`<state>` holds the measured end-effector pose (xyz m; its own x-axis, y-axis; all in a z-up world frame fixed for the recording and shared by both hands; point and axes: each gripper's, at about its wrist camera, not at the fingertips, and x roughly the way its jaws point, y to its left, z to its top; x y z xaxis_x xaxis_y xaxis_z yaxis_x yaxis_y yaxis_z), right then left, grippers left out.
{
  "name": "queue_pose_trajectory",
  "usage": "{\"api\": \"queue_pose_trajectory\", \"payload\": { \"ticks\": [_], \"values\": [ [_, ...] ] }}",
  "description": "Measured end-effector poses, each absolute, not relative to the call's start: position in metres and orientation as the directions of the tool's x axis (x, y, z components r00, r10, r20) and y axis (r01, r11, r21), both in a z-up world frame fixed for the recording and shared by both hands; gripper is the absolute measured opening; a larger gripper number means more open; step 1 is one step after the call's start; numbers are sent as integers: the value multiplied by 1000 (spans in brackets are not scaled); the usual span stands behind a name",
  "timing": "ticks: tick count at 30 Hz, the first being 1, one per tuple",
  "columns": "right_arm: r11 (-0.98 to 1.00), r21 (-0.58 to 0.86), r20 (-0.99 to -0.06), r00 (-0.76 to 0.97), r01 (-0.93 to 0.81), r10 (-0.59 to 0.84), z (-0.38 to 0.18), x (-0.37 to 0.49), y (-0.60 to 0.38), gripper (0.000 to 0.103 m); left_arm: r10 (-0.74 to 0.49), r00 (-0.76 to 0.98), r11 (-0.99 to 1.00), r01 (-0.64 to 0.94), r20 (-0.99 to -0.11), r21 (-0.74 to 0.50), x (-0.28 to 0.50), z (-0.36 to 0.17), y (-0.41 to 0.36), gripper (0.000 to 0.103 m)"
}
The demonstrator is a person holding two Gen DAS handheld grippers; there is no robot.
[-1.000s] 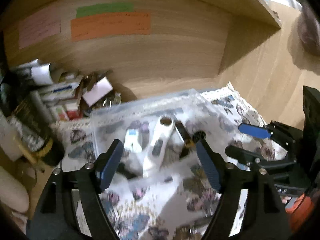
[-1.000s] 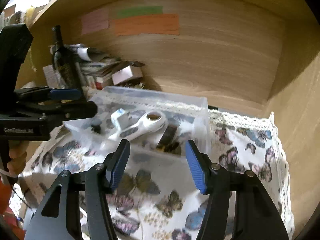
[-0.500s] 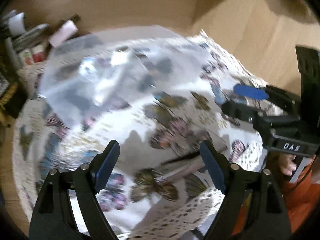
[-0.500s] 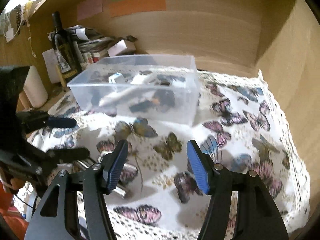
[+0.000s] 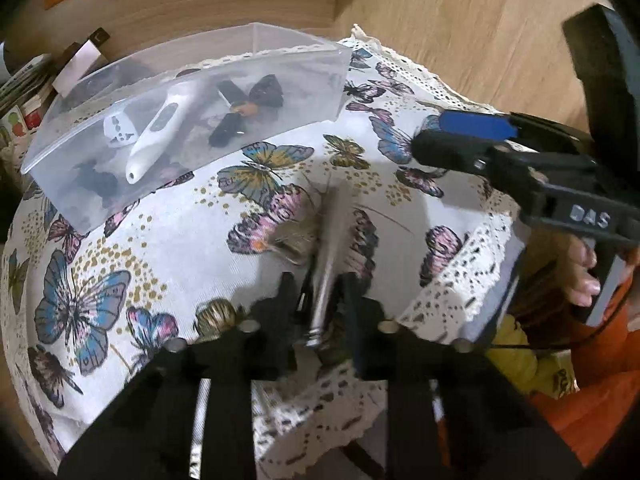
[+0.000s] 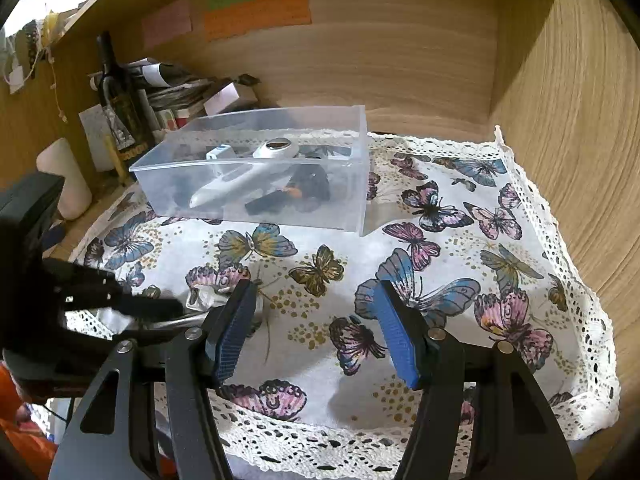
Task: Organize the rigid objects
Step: 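Grasp the silver metal cylinder with left tool while right grasps the keys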
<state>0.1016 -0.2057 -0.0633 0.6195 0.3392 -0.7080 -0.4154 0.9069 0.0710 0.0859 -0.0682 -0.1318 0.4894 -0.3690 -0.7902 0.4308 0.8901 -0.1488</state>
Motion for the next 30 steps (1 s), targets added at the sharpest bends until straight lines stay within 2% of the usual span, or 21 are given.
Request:
{"api": "queue_pose_trajectory", "payload": {
  "ticks": [7, 12, 19, 24, 25, 27, 28, 29, 30],
  "values": [
    [894, 71, -716, 602, -442, 354, -66, 101, -191, 58, -358, 584, 911, 391, -729, -135, 64, -111, -53, 14],
    [872, 80, -723, 574, -483, 385, -69, 102, -172, 58, -305, 667, 943, 314, -680, -114, 53, -93, -22, 14],
    [840, 84, -769, 502, -536, 397, -91, 106, -133, 58, -206, 669, 977, 185, -714, -108, 49, -108, 24, 14],
    [853, 96, -794, 478, -513, 377, -106, 112, -117, 65, -203, 624, 973, 213, -754, -86, 51, -126, 22, 14],
    [855, 97, -798, 474, -510, 373, -108, 112, -116, 65, -207, 621, 971, 222, -756, -83, 52, -127, 20, 16],
    [867, 79, -799, 488, -493, 350, -112, 113, -112, 65, -199, 615, 971, 230, -763, -68, 56, -129, 15, 33],
    [870, 61, -798, 499, -489, 337, -112, 112, -110, 65, -204, 609, 970, 233, -767, -72, 60, -131, 14, 49],
    [871, 41, -800, 506, -489, 323, -113, 111, -107, 65, -210, 608, 968, 237, -766, -78, 62, -132, 13, 56],
    [873, 14, -793, 526, -487, 306, -113, 107, -105, 63, -214, 604, 967, 244, -768, -77, 66, -135, 11, 55]
  ]
}}
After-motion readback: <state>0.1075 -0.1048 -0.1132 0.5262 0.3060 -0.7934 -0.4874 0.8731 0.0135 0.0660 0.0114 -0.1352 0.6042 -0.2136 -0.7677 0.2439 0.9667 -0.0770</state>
